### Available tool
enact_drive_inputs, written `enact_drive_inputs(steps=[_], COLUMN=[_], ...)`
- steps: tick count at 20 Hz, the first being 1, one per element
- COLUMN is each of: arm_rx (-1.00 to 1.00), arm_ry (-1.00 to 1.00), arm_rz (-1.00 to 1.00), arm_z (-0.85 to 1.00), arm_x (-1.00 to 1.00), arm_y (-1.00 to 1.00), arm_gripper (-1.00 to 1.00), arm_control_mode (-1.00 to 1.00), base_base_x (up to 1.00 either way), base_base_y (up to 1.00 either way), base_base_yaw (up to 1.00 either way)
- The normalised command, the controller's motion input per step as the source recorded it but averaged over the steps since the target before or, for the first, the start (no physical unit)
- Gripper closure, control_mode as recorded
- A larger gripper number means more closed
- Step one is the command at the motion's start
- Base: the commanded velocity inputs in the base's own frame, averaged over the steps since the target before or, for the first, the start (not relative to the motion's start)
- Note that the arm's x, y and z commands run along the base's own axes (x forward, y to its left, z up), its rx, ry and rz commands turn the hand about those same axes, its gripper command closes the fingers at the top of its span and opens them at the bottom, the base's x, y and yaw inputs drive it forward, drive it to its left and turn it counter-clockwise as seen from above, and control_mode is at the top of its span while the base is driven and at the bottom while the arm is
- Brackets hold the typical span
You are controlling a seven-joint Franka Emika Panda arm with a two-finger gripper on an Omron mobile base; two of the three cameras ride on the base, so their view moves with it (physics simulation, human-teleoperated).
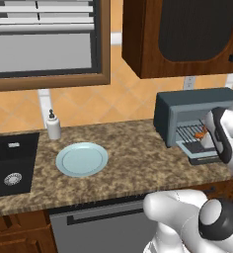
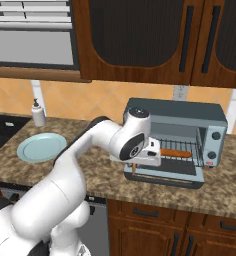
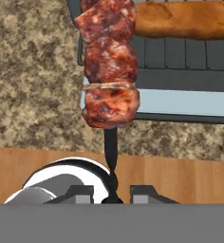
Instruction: Pick up the kebab skewer and baguette bread, and place them inside the toaster oven. Close the toaster oven door and start by setting the timer.
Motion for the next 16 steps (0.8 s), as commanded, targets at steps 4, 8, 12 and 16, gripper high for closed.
enact_drive_inputs(steps=[4,8,12,16], arm_rx=[0.0,0.0,0.0,-0.01], arm_ry=[0.05,0.0,0.0,0.0], arm_rz=[0.0,0.0,0.02,0.04], arm_z=[-0.03,-0.19,-0.36,-0.37], arm_x=[0.08,0.52,0.76,0.55], arm_y=[0.0,0.08,0.12,-0.01], arm_gripper=[1.0,1.0,1.0,1.0], arm_control_mode=[-1.0,-1.0,-1.0,-1.0], base_base_x=[0.0,0.0,0.0,0.0], base_base_y=[0.0,0.0,0.0,0.0], base_base_yaw=[0.0,0.0,0.0,0.0])
